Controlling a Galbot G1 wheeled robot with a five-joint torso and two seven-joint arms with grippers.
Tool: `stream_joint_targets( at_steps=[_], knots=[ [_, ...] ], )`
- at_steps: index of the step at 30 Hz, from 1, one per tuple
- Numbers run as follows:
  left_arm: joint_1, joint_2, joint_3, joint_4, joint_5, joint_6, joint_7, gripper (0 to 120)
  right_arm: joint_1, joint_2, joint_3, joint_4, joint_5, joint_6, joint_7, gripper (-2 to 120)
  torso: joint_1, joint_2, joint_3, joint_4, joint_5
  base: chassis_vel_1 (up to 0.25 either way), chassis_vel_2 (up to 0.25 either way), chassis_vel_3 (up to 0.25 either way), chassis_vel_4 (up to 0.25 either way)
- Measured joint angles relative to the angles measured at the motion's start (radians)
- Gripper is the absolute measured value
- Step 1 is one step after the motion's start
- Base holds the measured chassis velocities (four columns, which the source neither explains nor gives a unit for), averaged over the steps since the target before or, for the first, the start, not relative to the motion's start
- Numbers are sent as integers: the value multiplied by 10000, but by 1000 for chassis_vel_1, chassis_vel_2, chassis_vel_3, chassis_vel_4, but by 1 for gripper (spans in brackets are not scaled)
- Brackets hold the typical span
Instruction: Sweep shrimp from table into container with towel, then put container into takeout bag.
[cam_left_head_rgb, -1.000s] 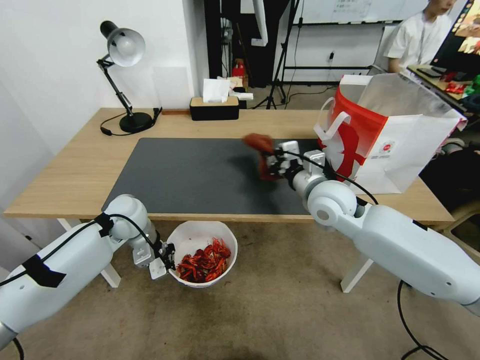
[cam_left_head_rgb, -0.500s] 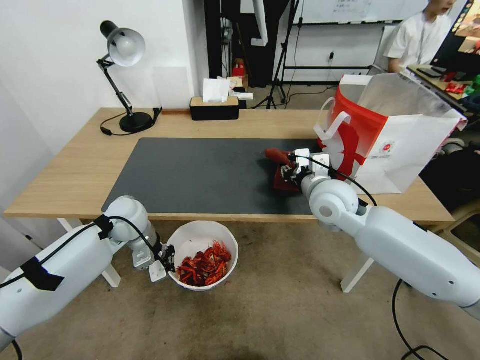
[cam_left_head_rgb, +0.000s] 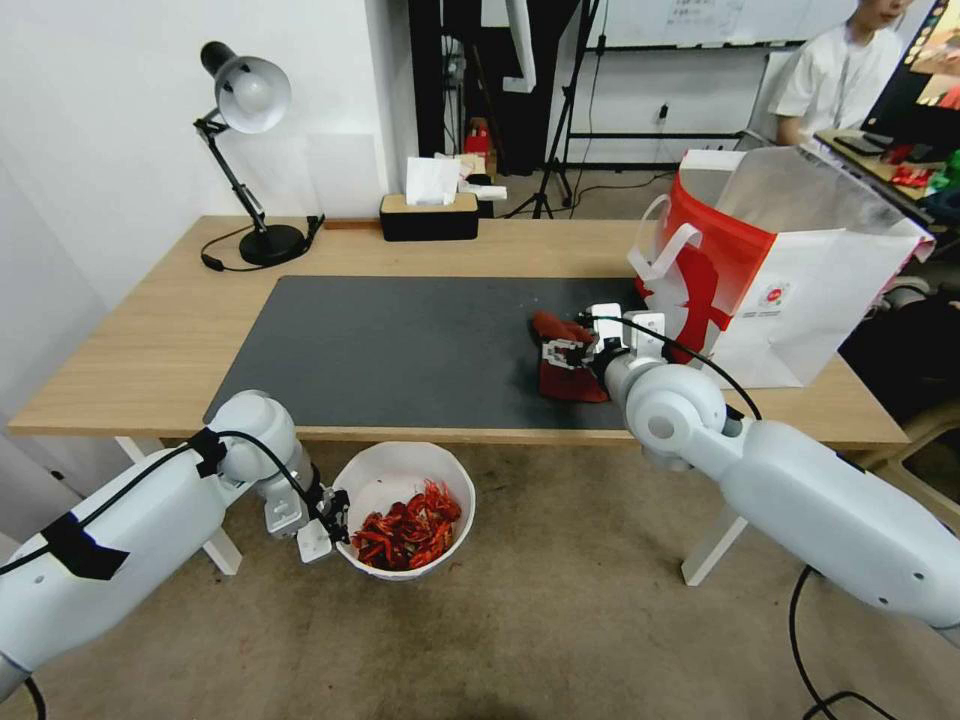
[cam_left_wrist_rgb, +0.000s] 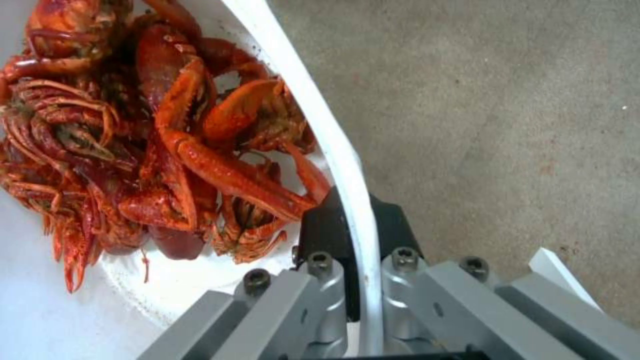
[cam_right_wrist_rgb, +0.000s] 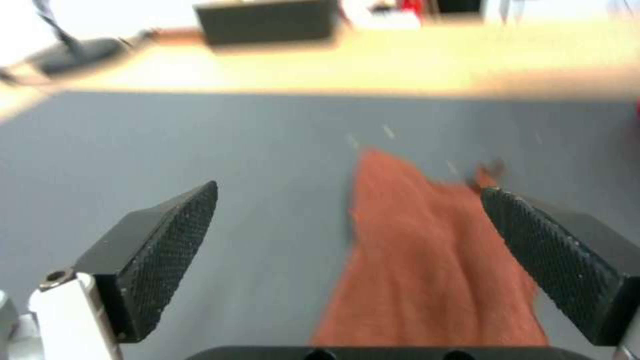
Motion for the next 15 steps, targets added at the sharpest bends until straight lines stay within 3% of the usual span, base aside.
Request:
stream_joint_targets(
  at_steps=[1, 3, 4, 6, 7, 10, 11, 13, 14, 15],
  knots=[
    [0, 0, 0, 0, 0, 0, 0, 0, 0, 0, 0, 0, 0, 0, 0, 99, 0, 0, 0, 0, 0, 0, 0, 0, 0],
    [106, 86, -90, -68, -40, 6, -5, 0, -1428, -465, 882, 730, -1178, 883, -628, 100, -2, 1, -1, -4, 2, 0, 0, 0, 0],
    [106, 86, -90, -68, -40, 6, -5, 0, -1428, -465, 882, 730, -1178, 883, -628, 100, -2, 1, -1, -4, 2, 0, 0, 0, 0],
    [280, 134, -244, -94, -43, -20, -12, 0, -3237, -658, 2084, 1153, -2301, 1985, -1479, 100, -2, 1, 0, -6, 1, 0, 0, 0, 0],
    [280, 134, -244, -94, -43, -20, -12, 0, -3237, -658, 2084, 1153, -2301, 1985, -1479, 100, -2, 1, 0, -6, 1, 0, 0, 0, 0],
    [436, 213, -337, -148, -46, -36, -39, 0, -6118, -412, 3942, 1586, -3863, 3827, -2441, 100, -2, 1, -1, 0, 3, 0, 0, 0, 0],
    [436, 213, -337, -148, -46, -36, -39, 0, -6118, -412, 3942, 1586, -3863, 3827, -2441, 100, -2, 1, -1, 0, 3, 0, 0, 0, 0],
    [436, 216, -385, -149, -69, -45, -58, 0, -8096, -63, 4926, 1730, -5391, 4965, -2663, 100, -3, 2, -1, -6, 0, 0, 0, 0, 0],
    [436, 216, -385, -149, -69, -45, -58, 0, -8096, -63, 4926, 1730, -5391, 4965, -2663, 100, -3, 2, -1, -6, 0, 0, 0, 0, 0],
    [432, 203, -392, -153, -79, -46, -64, 0, -8888, 171, 5283, 1708, -6144, 5490, -2664, 100, -3, 1, -2, -8, 0, 0, 0, 0, 0]
  ],
)
